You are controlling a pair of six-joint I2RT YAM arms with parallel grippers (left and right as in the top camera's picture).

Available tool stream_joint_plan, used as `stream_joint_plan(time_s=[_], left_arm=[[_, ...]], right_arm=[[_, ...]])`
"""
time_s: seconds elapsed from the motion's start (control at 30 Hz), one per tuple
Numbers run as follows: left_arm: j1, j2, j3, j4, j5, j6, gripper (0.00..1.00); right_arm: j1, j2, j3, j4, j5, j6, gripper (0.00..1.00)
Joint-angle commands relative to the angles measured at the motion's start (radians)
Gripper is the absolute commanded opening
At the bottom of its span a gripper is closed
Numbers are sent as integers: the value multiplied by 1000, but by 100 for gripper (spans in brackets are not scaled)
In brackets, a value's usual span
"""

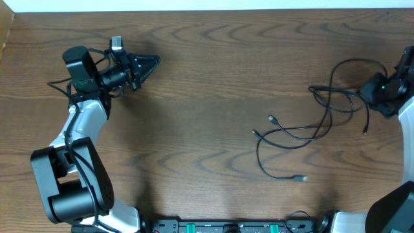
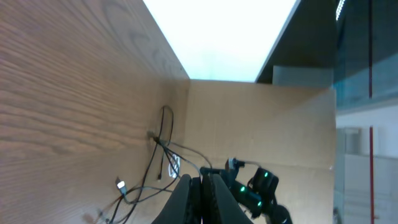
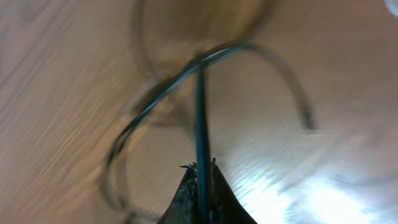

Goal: Untangle cables

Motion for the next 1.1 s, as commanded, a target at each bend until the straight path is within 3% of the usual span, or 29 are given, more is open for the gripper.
stream_joint_plan(time_s=[0.0,0.1,0.13,0.23,0.37,0.43,0.6,0.77,0.93,1.03,1.07], left_arm=[[-45,-3,13,2,72,100,8],[-97,-3,13,2,91,188,8],[-119,-3,13,2,90,212,9],[-177,-3,13,2,85,235,25],[-272,-3,13,2,78,235,26],[-301,-3,13,2,78,257,26],[-299,-3,13,2,78,321,26],[-226,-3,13,2,79,321,25],[-189,-3,13,-25,90,309,25],[-195,-3,13,-79,85,310,26],[-209,-3,13,-108,78,310,26]], right_arm=[[40,3,12,-3,-282,-191,1],[123,3,12,-2,-397,-299,1],[163,3,12,0,-377,-309,1],[273,3,10,-13,-196,-311,2],[362,3,-8,-61,-98,-327,1],[382,3,-11,-63,-164,-351,1],[432,3,-10,91,-671,-439,2],[568,3,24,349,-758,-287,2],[653,3,88,334,-625,-287,1],[638,3,86,232,-473,-287,1],[624,3,83,140,-328,-287,1]])
